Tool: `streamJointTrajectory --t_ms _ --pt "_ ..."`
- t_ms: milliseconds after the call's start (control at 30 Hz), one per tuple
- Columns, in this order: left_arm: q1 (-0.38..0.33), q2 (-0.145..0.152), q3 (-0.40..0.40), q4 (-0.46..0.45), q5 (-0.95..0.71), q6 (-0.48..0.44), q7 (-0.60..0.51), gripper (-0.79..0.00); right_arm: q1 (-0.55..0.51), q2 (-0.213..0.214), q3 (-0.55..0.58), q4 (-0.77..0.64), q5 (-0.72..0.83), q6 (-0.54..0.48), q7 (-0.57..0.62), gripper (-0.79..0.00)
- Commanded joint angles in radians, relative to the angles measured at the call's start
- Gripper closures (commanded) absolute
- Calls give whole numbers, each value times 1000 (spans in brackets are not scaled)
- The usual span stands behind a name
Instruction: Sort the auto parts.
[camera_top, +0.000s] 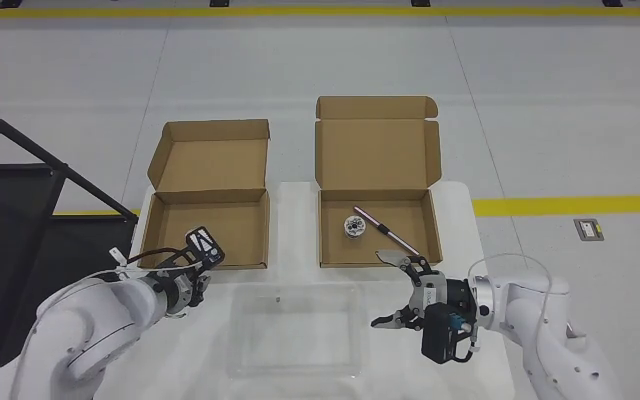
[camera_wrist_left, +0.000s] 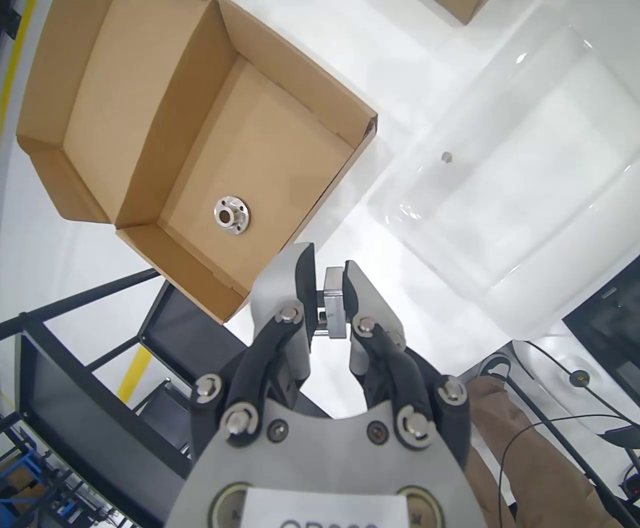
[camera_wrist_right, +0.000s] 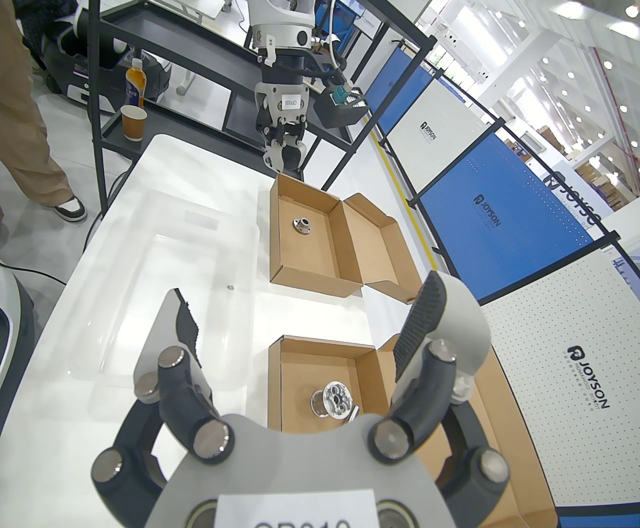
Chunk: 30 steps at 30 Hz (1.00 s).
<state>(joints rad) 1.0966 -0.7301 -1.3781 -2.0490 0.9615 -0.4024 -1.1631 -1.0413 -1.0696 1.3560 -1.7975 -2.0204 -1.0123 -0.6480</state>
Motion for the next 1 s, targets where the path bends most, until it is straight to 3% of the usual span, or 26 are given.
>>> streamJointTrajectory --t_ms 0,133,300,633,967 --pt "0 0 0 0 0 0 0 0 0 0 0 0 0 0 0 -785" --pt "-9 -5 -5 100 13 3 134 0 0 0 0 0 0 0 0 -785" --pt "-79 -17 28 282 56 -23 296 0 0 0 0 0 0 0 0 -785" --pt "-266 -79 230 606 162 -6 540 0 0 0 0 0 0 0 0 -785" --pt "-279 -83 241 616 152 -11 538 0 0 0 0 0 0 0 0 -785"
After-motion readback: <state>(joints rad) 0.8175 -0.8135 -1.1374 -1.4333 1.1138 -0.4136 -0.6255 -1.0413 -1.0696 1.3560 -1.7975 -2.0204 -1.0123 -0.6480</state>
